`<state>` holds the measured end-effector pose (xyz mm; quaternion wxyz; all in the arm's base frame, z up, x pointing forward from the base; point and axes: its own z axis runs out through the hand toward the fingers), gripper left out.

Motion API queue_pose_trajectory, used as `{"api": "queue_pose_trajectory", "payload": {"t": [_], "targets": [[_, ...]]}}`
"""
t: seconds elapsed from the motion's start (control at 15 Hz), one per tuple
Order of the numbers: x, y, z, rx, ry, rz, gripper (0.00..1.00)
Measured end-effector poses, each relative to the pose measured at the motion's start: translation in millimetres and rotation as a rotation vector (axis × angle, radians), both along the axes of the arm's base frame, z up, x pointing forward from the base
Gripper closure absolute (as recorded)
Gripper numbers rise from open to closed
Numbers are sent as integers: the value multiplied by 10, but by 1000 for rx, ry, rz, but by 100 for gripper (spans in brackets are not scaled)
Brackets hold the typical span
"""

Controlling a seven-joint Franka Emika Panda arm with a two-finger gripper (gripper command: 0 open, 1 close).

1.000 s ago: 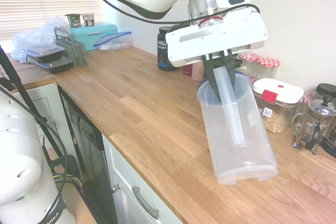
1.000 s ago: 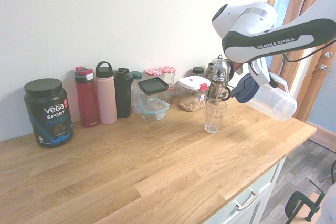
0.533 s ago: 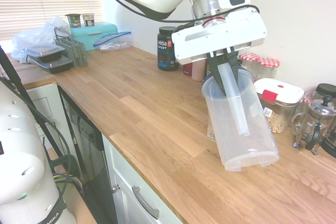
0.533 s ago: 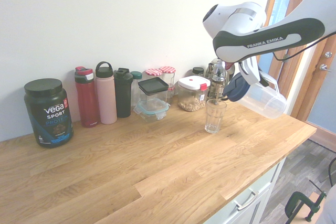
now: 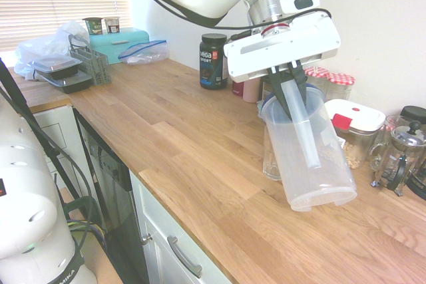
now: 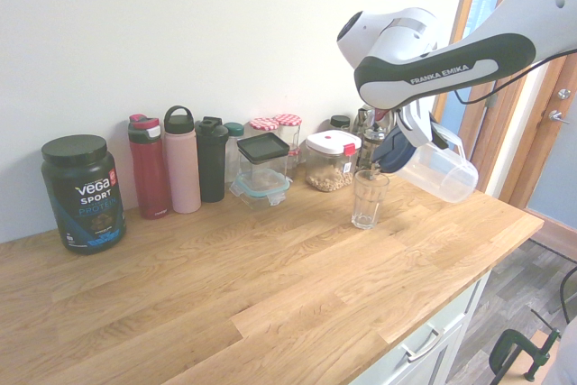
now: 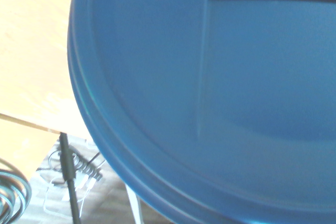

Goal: Pour me some water

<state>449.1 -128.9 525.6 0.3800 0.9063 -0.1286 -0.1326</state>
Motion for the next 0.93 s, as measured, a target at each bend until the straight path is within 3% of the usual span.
{"api": "queue_pose_trajectory", "payload": {"t": [0.13,0.53,0.93], "targets": [[-187,20,167,76,-51,25,100],[-1243,75,512,374,-215,67,100],[-2119,802,600,731,-396,18,100]]}}
